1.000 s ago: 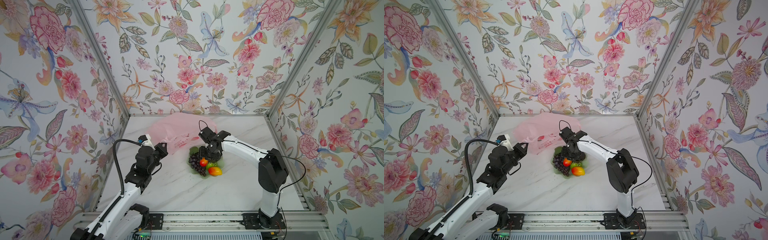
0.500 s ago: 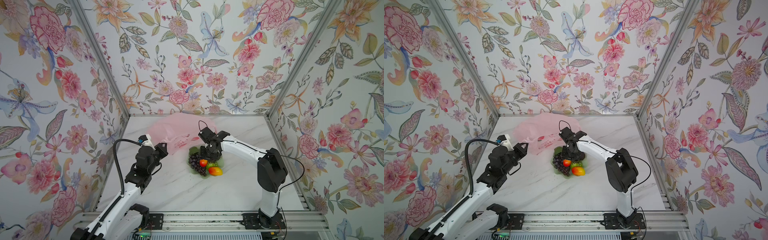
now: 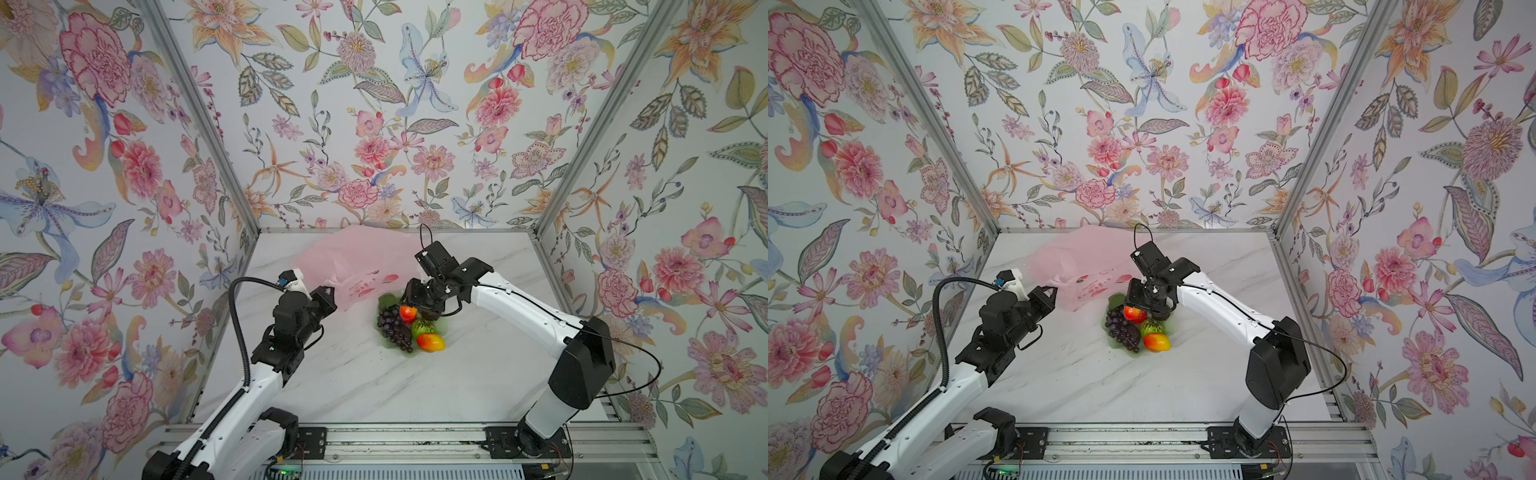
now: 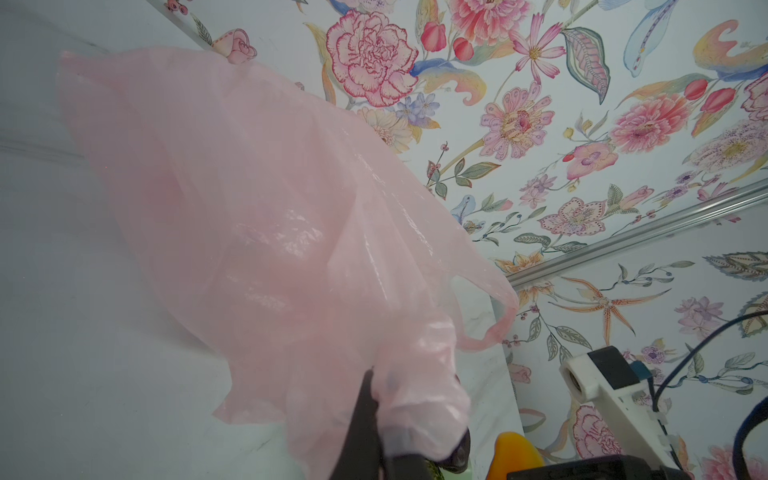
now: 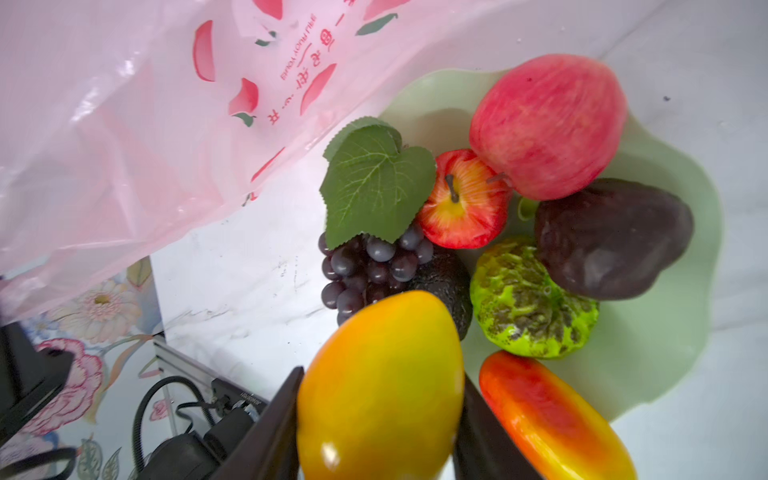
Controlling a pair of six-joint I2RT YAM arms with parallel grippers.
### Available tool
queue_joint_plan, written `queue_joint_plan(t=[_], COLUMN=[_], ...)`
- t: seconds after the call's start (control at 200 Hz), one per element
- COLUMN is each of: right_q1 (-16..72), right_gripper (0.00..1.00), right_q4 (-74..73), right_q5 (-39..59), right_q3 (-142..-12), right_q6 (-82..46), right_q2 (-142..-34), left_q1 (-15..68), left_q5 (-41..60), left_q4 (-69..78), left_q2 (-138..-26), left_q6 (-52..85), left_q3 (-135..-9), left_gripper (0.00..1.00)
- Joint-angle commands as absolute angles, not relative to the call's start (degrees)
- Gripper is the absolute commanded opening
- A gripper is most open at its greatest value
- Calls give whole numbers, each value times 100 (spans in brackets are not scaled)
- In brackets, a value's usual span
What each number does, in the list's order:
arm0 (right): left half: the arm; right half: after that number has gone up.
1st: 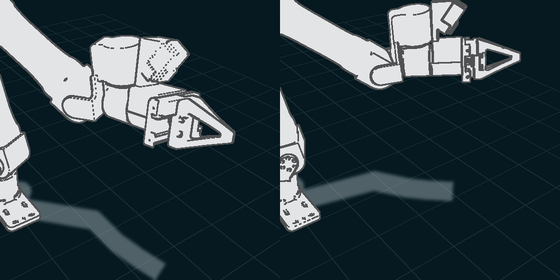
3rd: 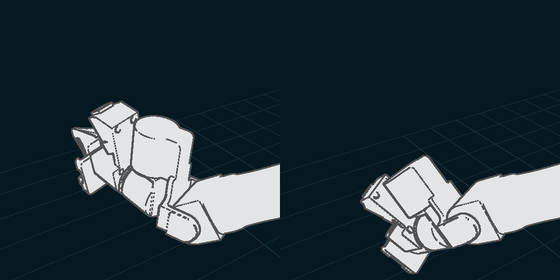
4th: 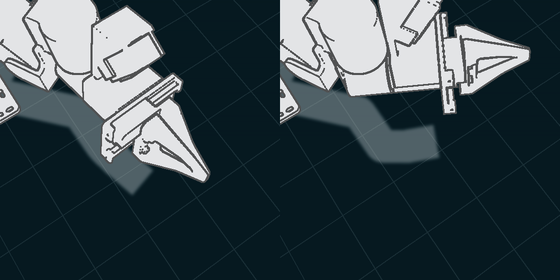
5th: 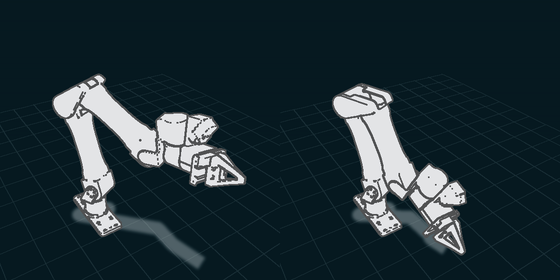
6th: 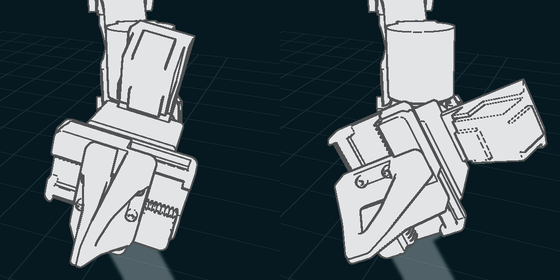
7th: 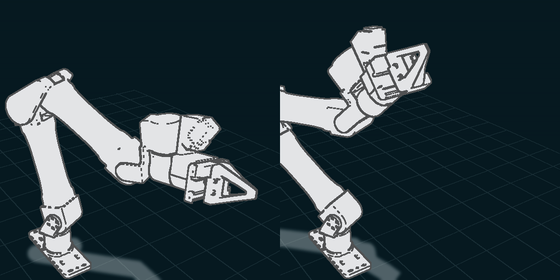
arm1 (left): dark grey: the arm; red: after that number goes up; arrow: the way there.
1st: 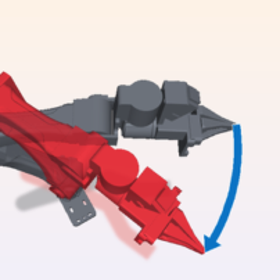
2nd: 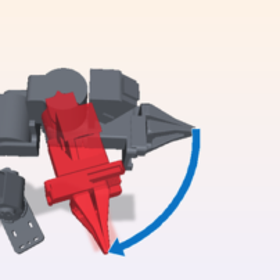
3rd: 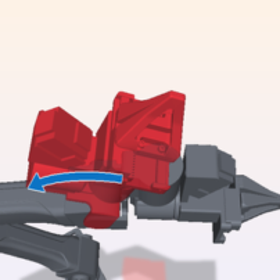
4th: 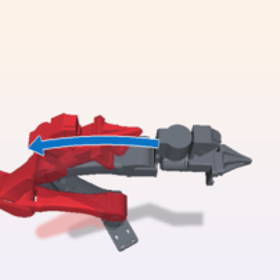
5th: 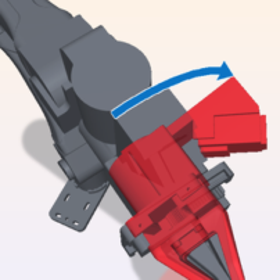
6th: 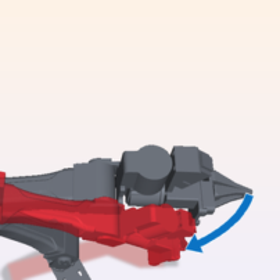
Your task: Place the fruits into the plastic bag
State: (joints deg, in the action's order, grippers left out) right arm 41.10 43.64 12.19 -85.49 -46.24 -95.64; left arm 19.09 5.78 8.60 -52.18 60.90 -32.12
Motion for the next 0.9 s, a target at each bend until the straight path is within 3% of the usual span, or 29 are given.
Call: queue_joint_plan(t=[0.0, 0.185, 0.37, 0.891], right_q1=[4044, 3926, 3746, 3555], right_gripper=[40, 38, 38, 39], right_q4=[3683, 2196, 1347, 1234], right_q5=[1672, 2635, 4191, 4524], right_q3=[-8170, -7462, -7575, -9674], right_q6=[-4511, -4524, -4885, -5567], right_q2=[-9289, -9056, -9745, -11885], left_q1=[1962, 1952, 1952, 1946], left_q5=[636, 675, 799, 1123], left_q4=[934, 915, 841, 906], left_q2=[-5236, -5290, -5320, -5156], left_q6=[6067, 6023, 5954, 6071], left_q3=[-3317, -3405, -3471, -3299], left_gripper=[0, 0, 0, 0])
